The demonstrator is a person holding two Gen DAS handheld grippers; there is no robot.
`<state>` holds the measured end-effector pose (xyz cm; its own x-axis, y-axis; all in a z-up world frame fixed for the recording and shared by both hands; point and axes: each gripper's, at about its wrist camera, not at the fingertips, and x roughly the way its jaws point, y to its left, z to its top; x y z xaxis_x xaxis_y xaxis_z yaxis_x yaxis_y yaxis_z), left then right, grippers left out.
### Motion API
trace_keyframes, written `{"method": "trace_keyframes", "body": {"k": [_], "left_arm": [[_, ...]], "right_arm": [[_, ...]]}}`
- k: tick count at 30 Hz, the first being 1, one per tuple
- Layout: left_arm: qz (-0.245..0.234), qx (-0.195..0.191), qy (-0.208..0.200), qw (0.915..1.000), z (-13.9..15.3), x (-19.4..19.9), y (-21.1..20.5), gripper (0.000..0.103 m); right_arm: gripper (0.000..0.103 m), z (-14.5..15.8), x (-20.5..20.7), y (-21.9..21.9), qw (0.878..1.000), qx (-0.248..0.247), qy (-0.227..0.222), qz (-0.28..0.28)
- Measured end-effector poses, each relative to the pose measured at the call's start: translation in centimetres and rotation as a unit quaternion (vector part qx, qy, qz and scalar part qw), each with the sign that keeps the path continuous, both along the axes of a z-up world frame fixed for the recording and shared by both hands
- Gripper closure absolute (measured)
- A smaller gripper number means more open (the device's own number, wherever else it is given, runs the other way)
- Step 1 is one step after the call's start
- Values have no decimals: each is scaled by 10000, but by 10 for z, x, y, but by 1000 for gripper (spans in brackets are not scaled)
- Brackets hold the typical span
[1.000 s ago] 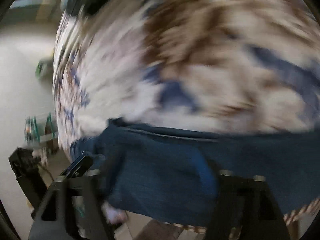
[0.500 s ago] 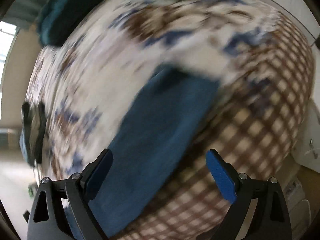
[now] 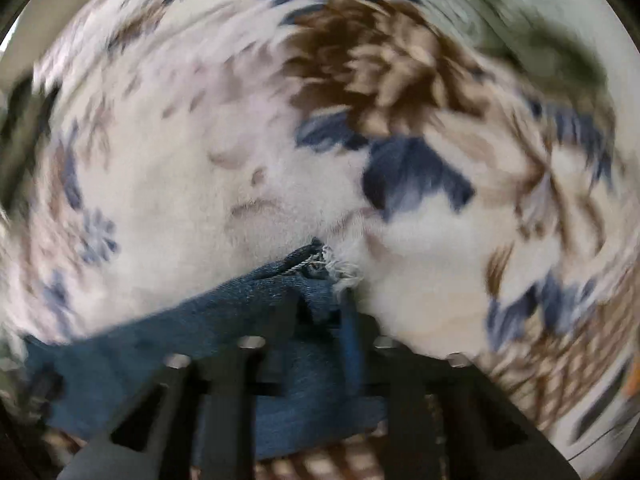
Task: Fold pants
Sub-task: 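Release the jeans and press the folded stack flat with both grippers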
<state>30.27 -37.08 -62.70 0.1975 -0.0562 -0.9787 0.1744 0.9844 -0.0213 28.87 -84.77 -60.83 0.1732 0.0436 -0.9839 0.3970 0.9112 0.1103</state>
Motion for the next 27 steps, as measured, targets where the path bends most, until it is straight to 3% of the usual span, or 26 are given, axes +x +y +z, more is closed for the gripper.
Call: {"method": "trace_keyframes", "body": {"k": [7, 9, 11, 12, 13, 14, 15, 16, 19, 24, 26, 27], "left_arm": [[3, 17, 38, 10000, -3, -7, 3, 4], [53, 53, 65, 10000, -9, -5, 6, 4], [112, 93, 109, 9998, -17, -3, 11, 4], [128, 132, 133, 9997, -22, -2, 13, 4], [144, 172, 181, 9996, -28, -1, 15, 4], [160, 181, 232, 9994, -33, 1, 17, 4], [208, 209, 301, 9991, -41, 2, 21, 4], [243, 158, 325, 9991, -47, 3, 23, 4], [283, 62, 353, 9990, -57, 5, 27, 0], [332, 129, 455, 9983, -70, 11, 23, 0], [383, 91, 658, 9971, -70, 18, 23, 0], [405, 68, 691, 9968, -70, 20, 22, 0]], "right_arm": [[94, 48, -24, -10, 9916, -274, -964, -812], [94, 42, -21, -10, 9930, -306, -875, -729], [91, 16, -13, -18, 9946, 11, -571, -863], [87, 7, -8, -21, 9950, 111, -463, -875], [67, -2, -6, -29, 9952, 250, -362, -880], [34, -5, -8, -34, 9947, 331, -331, -920], [21, -1, -16, -44, 9912, 562, -431, -1115], [15, 7, -28, -53, 9861, 713, -644, -1358], [15, 16, -71, -70, 9679, 1145, -952, -2025], [15, -39, -117, -66, 9234, 2715, -1106, -2477], [14, -60, -118, -58, 9155, 2905, -1364, -2426], [14, -65, -117, -57, 9049, 3020, -1626, -2521]]}}
